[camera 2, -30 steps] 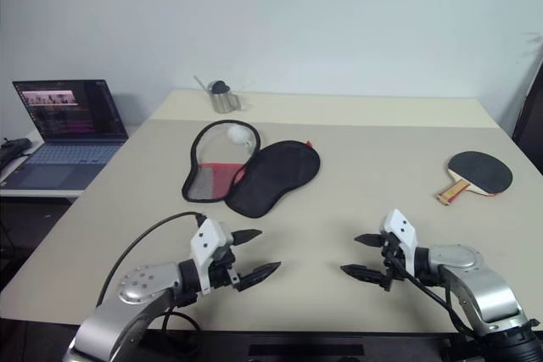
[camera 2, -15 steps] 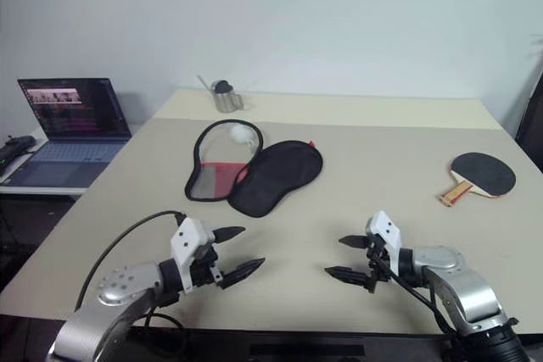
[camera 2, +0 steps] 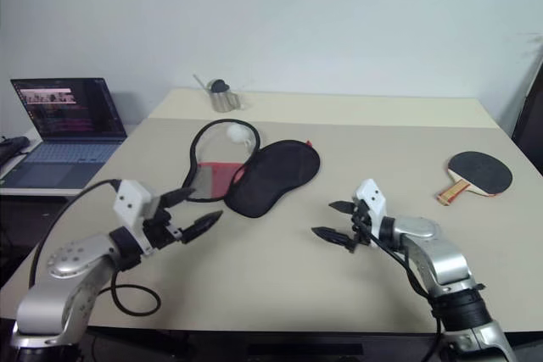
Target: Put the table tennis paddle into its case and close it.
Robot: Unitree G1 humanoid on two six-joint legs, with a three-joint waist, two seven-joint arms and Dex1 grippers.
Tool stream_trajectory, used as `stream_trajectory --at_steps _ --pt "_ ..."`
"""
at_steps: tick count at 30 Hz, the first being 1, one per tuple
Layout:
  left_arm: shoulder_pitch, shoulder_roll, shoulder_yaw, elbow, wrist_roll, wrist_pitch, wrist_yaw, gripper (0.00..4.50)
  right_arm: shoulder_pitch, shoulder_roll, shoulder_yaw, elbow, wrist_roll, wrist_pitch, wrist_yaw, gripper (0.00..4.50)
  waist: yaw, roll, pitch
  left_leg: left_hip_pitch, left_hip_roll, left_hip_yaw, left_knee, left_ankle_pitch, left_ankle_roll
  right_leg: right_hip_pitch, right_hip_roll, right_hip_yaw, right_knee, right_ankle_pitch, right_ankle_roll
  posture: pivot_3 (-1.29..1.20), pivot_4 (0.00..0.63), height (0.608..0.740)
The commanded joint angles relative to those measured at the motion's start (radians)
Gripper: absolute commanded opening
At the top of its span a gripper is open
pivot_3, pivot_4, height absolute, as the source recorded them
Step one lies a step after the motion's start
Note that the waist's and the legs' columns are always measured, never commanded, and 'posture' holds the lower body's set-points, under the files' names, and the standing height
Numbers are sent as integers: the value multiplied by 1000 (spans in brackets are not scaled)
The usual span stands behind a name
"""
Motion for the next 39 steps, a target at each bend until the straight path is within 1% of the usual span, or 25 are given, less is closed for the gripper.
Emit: stream_trajectory --at_steps 1,6,9,14,17,23,30,39 --pt "-52 38 58 39 -14 -4 7 4500 -84 61 -20 20 1 38 -90 4463 -1 0 0 0 0 0 0 0 0 0 0 0 0 0 0 0 150 740" --pt "-110 98 74 122 -11 -9 -12 4500 -201 137 19 76 -19 225 -203 4463 -1 0 0 -1 0 0 -1 0 0 -1 0 0 1 0 0 0 150 740" --pt "-130 140 75 157 -36 10 -66 4500 -284 211 4 178 -40 351 -319 4463 -2 0 0 -2 0 0 -1 0 0 -3 -1 0 1 0 0 0 150 740" --pt "-167 201 79 233 -57 25 -143 4500 -348 291 -6 269 -53 398 -391 4463 -3 0 0 -2 0 1 -4 0 0 -5 -1 0 0 0 -1 0 150 740" --pt "-197 229 74 272 -71 37 -186 4500 -372 342 6 307 -62 399 -415 4463 -5 0 0 -3 0 1 -5 0 0 -6 -1 0 0 0 -1 0 150 740" --pt "-239 219 54 307 -54 23 -200 4500 -424 420 -7 415 -84 352 -444 4463 -12 0 1 -3 0 1 -5 0 0 -6 -1 -1 0 0 -1 0 150 740" --pt "-249 212 39 319 -43 6 -209 4500 -502 467 -45 620 -119 229 -506 4463 -20 0 0 -3 0 0 -5 0 0 -6 -2 -1 1 0 -1 0 150 740" --pt "-238 209 27 329 -27 -24 -218 4500 -562 526 -80 750 -125 156 -538 4463 -26 0 0 -2 1 0 -5 0 0 -6 -2 0 1 0 -1 0 150 740"
